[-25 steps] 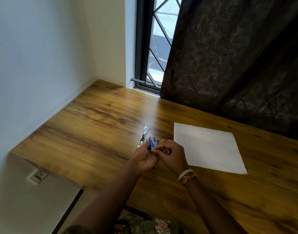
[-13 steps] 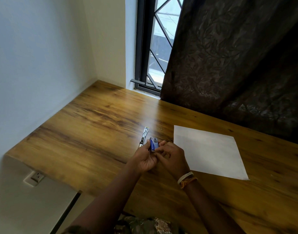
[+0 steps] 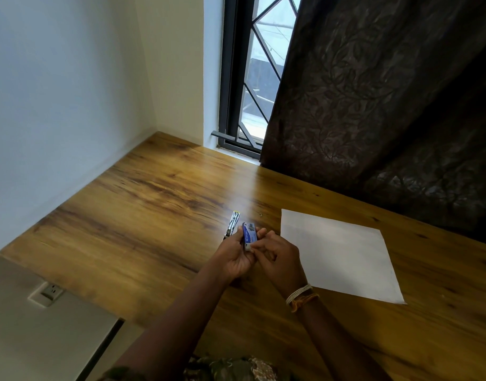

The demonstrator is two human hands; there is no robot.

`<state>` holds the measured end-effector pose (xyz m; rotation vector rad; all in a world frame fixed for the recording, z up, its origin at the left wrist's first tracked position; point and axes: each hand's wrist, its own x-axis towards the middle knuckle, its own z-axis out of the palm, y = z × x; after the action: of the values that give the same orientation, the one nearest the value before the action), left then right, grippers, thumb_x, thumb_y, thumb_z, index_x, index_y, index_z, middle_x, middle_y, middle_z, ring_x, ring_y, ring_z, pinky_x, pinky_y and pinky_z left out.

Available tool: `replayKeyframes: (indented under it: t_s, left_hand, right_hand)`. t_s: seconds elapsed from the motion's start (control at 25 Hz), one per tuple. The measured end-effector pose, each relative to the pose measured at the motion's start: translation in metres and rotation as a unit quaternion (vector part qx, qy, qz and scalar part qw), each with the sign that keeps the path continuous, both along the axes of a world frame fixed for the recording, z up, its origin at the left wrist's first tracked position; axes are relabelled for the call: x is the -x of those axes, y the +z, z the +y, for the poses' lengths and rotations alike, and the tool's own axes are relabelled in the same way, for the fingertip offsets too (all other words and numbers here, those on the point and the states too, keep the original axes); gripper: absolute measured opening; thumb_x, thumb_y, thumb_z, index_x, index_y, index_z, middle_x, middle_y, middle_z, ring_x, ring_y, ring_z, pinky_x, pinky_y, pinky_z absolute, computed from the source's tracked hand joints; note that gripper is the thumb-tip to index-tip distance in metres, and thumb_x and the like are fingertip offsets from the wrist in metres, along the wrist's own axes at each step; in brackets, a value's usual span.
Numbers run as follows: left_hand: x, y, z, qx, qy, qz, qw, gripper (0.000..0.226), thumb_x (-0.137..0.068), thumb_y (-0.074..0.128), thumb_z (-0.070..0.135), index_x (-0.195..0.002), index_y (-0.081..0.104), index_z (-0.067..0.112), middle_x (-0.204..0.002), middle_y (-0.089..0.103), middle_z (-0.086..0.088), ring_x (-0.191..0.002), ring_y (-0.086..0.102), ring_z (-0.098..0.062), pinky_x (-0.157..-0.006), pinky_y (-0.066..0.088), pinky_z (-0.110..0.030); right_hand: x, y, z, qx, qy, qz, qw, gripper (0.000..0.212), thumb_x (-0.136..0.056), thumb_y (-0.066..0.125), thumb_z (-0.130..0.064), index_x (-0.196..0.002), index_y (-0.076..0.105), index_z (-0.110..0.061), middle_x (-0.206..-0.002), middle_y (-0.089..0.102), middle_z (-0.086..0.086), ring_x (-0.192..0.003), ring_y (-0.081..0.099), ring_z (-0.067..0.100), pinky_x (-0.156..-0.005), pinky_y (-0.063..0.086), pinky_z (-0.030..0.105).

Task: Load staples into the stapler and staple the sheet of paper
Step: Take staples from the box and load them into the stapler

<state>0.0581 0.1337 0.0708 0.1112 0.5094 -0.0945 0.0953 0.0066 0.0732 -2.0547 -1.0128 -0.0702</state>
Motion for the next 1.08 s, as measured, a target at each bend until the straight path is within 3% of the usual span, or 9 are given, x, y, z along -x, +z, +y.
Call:
replayKeyframes:
  t_s: [0.08, 0.32, 0.44, 0.52, 0.6, 0.72, 0.88, 1.0, 1.08]
  left_hand:
    - [-0.002, 0.002, -0.001, 0.002, 0.008, -0.003, 1.0, 0.05, -0.103, 0.03, 0.039, -0.102, 0.051, -0.006, -0.075, 0.071, -0.026, -0.066, 0.073, -0.034, -0.046, 0.057, -0.034]
    - [-0.007, 0.005, -0.001, -0.022, 0.009, -0.004, 1.0, 0.051, -0.103, 0.028, 0.041, -0.109, 0.05, -0.004, -0.097, 0.062, -0.022, -0.099, 0.06, -0.033, -0.056, 0.061, -0.037]
    - [-0.008, 0.003, -0.001, -0.032, 0.001, 0.006, 0.999, 0.053, -0.103, 0.028, 0.041, -0.115, 0.049, -0.006, -0.096, 0.063, -0.023, -0.096, 0.064, -0.033, -0.063, 0.062, -0.04]
    - [-0.009, 0.001, -0.002, -0.032, -0.008, 0.008, 0.999, 0.051, -0.104, 0.03, 0.039, -0.109, 0.052, -0.007, -0.088, 0.067, -0.024, -0.083, 0.071, -0.032, -0.058, 0.062, -0.037]
    - [-0.011, -0.003, -0.003, -0.033, -0.026, 0.004, 0.999, 0.05, -0.104, 0.031, 0.038, -0.107, 0.053, -0.006, -0.09, 0.067, -0.024, -0.082, 0.07, -0.03, -0.059, 0.061, -0.036]
    - [-0.013, -0.01, -0.003, -0.067, -0.052, -0.012, 0.996, 0.056, -0.103, 0.026, 0.042, -0.115, 0.053, -0.006, -0.098, 0.067, -0.026, -0.089, 0.069, -0.033, -0.072, 0.061, -0.042]
    - [-0.013, -0.015, 0.001, -0.085, -0.079, -0.003, 0.993, 0.057, -0.103, 0.027, 0.043, -0.131, 0.046, -0.003, -0.111, 0.065, -0.024, -0.097, 0.068, -0.032, -0.08, 0.058, -0.038]
    - [-0.012, -0.011, 0.007, -0.13, -0.117, -0.003, 0.985, 0.053, -0.103, 0.028, 0.042, -0.127, 0.049, -0.001, -0.103, 0.071, -0.023, -0.089, 0.072, -0.029, -0.075, 0.06, -0.035]
    - [-0.013, -0.009, 0.012, -0.203, -0.129, 0.014, 0.971, 0.05, -0.104, 0.028, 0.039, -0.127, 0.049, 0.0, -0.111, 0.068, -0.021, -0.097, 0.069, -0.028, -0.082, 0.058, -0.037]
  right_hand:
    - [-0.003, -0.001, 0.0, 0.014, 0.009, -0.014, 1.0, 0.018, -0.085, 0.068, -0.019, -0.099, 0.073, -0.01, -0.102, 0.071, 0.009, -0.097, 0.067, 0.013, -0.087, 0.053, 0.015]
    - [-0.009, -0.004, 0.0, 0.04, 0.012, -0.026, 0.999, 0.017, -0.086, 0.067, -0.018, -0.1, 0.073, -0.01, -0.101, 0.074, 0.01, -0.094, 0.069, 0.016, -0.086, 0.045, 0.01]
    - [-0.01, -0.004, 0.001, 0.052, 0.01, -0.026, 0.998, 0.018, -0.087, 0.066, -0.019, -0.1, 0.073, -0.01, -0.101, 0.074, 0.011, -0.093, 0.07, 0.019, -0.085, 0.053, 0.02]
    - [-0.011, -0.005, 0.002, 0.069, -0.006, -0.035, 0.997, 0.018, -0.088, 0.065, -0.022, -0.099, 0.073, -0.011, -0.1, 0.073, 0.011, -0.09, 0.069, 0.019, -0.08, 0.059, 0.029]
    - [-0.012, -0.003, 0.004, 0.073, -0.035, -0.029, 0.996, 0.014, -0.086, 0.066, -0.023, -0.097, 0.07, -0.014, -0.095, 0.073, 0.007, -0.085, 0.069, 0.017, -0.073, 0.059, 0.029]
    - [-0.02, 0.001, 0.005, 0.079, -0.043, 0.045, 0.995, 0.03, -0.081, 0.071, -0.028, -0.108, 0.059, -0.02, -0.091, 0.073, -0.002, -0.076, 0.069, 0.009, -0.066, 0.06, 0.025]
    - [-0.041, 0.005, 0.004, 0.11, 0.009, 0.169, 0.979, 0.067, -0.071, 0.08, -0.025, -0.131, 0.049, -0.022, -0.107, 0.072, 0.004, -0.086, 0.071, 0.007, -0.074, 0.06, 0.025]
    - [-0.054, 0.004, 0.008, 0.106, 0.031, 0.214, 0.971, 0.065, -0.065, 0.084, -0.024, -0.124, 0.057, -0.021, -0.117, 0.068, 0.007, -0.096, 0.069, 0.01, -0.077, 0.06, 0.029]
    - [-0.064, 0.002, 0.012, 0.103, 0.01, 0.221, 0.97, 0.064, -0.064, 0.085, -0.025, -0.122, 0.06, -0.016, -0.117, 0.067, 0.008, -0.099, 0.068, 0.014, -0.081, 0.06, 0.033]
